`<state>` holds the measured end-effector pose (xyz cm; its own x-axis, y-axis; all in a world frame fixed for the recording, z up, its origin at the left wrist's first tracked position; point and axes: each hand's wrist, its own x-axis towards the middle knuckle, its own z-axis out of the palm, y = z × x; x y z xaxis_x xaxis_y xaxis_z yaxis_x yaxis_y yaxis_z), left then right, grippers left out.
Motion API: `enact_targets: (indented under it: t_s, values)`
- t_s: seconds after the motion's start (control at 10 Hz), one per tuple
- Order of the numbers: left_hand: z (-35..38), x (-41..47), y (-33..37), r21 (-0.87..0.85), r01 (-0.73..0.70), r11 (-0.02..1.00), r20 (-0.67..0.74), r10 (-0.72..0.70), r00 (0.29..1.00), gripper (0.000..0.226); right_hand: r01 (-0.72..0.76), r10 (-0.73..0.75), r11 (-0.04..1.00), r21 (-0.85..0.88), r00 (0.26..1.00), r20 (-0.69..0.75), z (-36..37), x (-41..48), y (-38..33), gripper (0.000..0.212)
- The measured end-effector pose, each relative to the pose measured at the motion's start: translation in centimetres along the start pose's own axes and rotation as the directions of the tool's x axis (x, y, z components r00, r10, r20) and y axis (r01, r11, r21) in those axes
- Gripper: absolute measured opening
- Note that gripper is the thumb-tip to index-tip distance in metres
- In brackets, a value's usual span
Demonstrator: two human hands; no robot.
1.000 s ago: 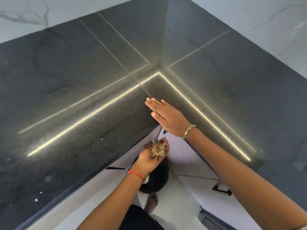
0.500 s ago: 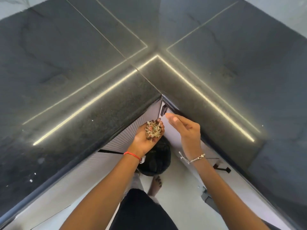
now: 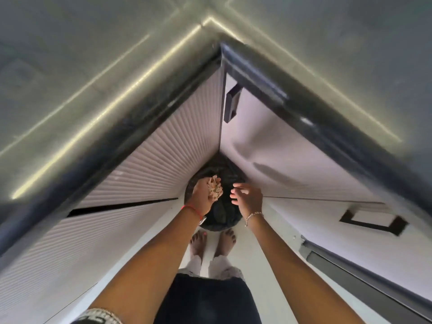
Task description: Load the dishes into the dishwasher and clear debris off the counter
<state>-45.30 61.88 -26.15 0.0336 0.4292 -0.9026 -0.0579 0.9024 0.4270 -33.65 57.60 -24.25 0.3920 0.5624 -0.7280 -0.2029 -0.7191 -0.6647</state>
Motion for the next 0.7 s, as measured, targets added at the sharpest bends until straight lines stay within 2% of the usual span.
enact_targets:
  t_s: [0.1, 0.2, 0.3, 0.4, 0.5, 0.6, 0.7]
  values:
    - [0.0, 5.4, -2.4, 0.047, 0.078, 0.996, 0.135, -0.084, 0.987, 0.039, -0.2, 0.198, 0.98, 0.014, 0.974, 0.112, 2.0, 4.5, 3.5, 0.034]
    - [-0.2, 10.0, -3.8, -0.086, 0.067, 0.994, -0.001, -0.068, 0.998, 0.023, -0.197, 0.211, 0.971, -0.134, 0.973, 0.093, 3.6, 9.0, 6.8, 0.047]
    - [-0.9, 15.6, -6.1, 0.154, 0.071, 0.986, -0.147, -0.049, 0.988, 0.072, -0.166, 0.193, 0.925, -0.341, 0.98, 0.046, 4.5, 11.9, 8.7, 0.049]
    - [-1.5, 14.3, -5.6, 0.349, -0.112, 0.93, -0.196, 0.19, 0.962, 0.039, -0.047, 0.07, 0.867, -0.497, 0.997, 0.028, 4.1, 12.7, 9.2, 0.037]
    - [-1.3, 12.5, -4.6, 0.275, -0.206, 0.939, -0.249, 0.277, 0.928, 0.017, 0.033, -0.055, 0.884, -0.465, 0.998, -0.035, 3.8, 12.0, 8.2, 0.026]
    - [-0.8, 10.2, -2.8, 0.503, -0.2, 0.841, -0.249, 0.362, 0.898, 0.017, 0.058, -0.107, 0.87, -0.489, 0.992, -0.074, 4.1, 11.2, 7.2, 0.022]
    - [-0.4, 8.2, -1.5, 0.695, -0.27, 0.667, -0.129, 0.485, 0.865, 0.009, 0.124, -0.222, 0.82, -0.558, 0.969, -0.111, 4.0, 8.8, 5.1, 0.02]
